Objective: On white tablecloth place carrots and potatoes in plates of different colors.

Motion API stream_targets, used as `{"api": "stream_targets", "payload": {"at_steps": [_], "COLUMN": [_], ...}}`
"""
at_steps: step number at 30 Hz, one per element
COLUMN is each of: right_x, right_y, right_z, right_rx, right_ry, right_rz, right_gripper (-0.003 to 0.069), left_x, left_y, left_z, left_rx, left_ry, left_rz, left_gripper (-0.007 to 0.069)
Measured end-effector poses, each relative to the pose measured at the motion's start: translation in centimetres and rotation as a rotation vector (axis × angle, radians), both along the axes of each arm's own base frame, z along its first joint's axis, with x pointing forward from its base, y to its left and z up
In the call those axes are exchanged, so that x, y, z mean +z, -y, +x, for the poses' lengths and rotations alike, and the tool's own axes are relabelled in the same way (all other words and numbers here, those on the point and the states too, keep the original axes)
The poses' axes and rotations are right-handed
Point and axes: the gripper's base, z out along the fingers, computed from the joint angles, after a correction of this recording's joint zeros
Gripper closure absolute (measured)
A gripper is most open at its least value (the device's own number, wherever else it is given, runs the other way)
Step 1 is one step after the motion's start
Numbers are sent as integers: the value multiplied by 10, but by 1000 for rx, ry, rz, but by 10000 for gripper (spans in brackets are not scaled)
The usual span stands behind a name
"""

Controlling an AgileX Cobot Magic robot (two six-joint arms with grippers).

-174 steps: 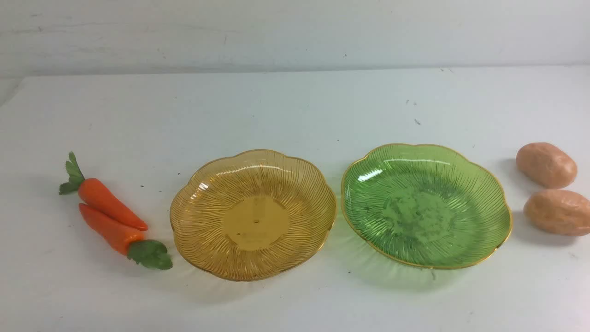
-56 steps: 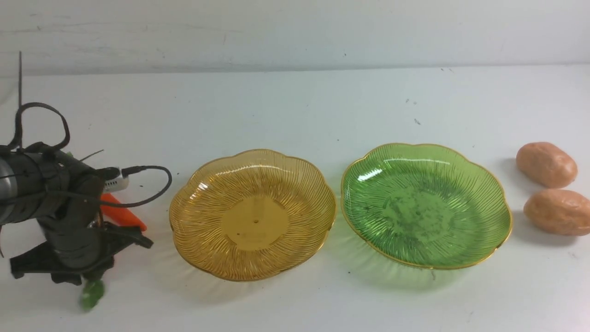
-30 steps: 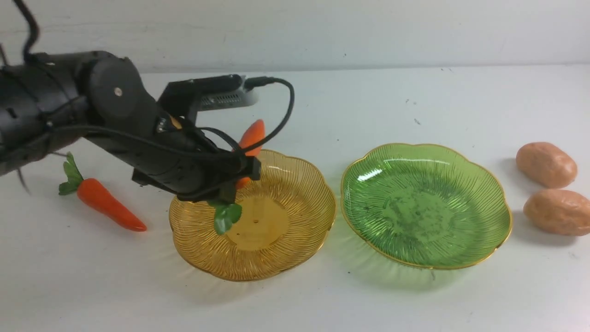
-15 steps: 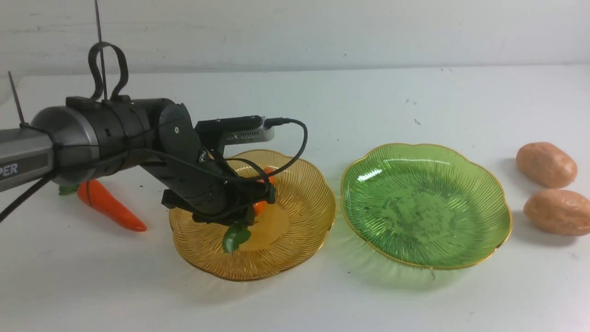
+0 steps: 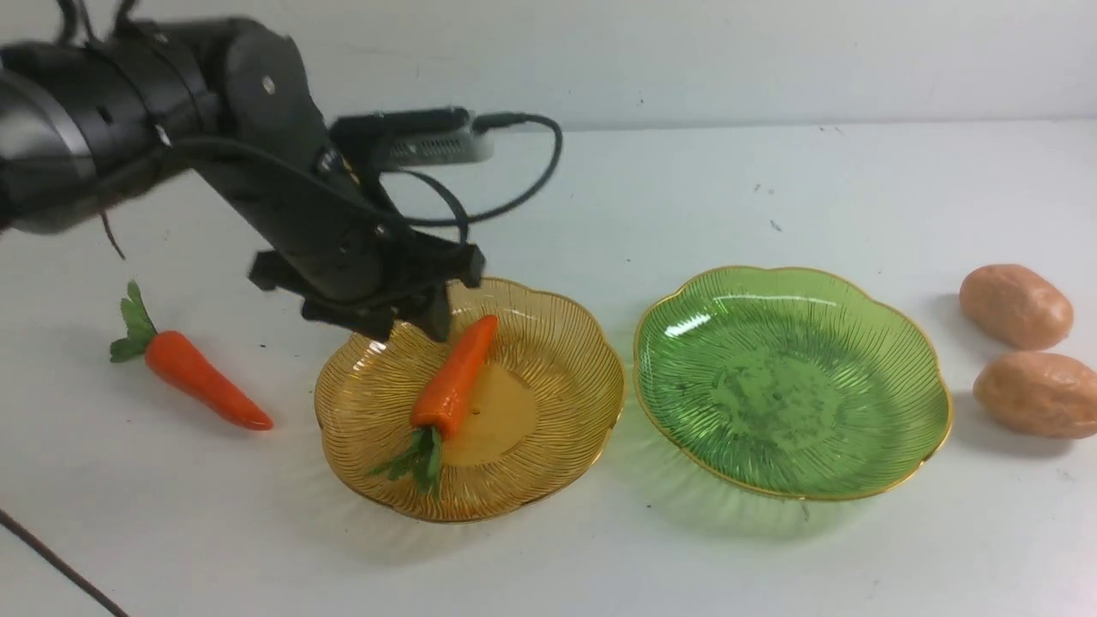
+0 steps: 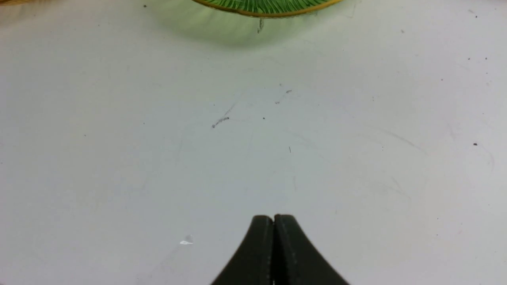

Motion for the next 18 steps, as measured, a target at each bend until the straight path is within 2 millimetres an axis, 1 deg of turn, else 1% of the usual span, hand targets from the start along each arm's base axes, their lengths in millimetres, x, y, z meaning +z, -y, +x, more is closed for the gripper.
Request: {"api": "stream_targets", "payload": {"at_steps": [1,3,4,5,9,13,16,18], "right_x": [0,0,0,0,0,1,1,1], "right_y": [0,0,0,0,0,0,0,0], "right_z": [0,0,0,0,0,1,2,2], "right_rx": [0,0,0,0,-1,-5,-7,-7], "right_ry": [0,0,0,0,4,16,21,23], "right_rz": [0,0,0,0,0,1,1,1], "right_gripper": [674,674,674,674,674,674,674,674], "left_x": [0,-1,-2,-4,-17,-37,-50,-58], "left_y": [-7,-31,-38,-51,-89,-111,-116,-117], "left_z": [0,2,2,3,1,0,5,12], "left_rx": [12,57,67,96,210,337,399,446], "left_ry": [-10,-24,-33,-43,-102,-160,-169,-148], "left_rz": [17,52,67,76,69,12,-19,-41], "left_gripper": [580,607,611,617,628,624,608,583]}}
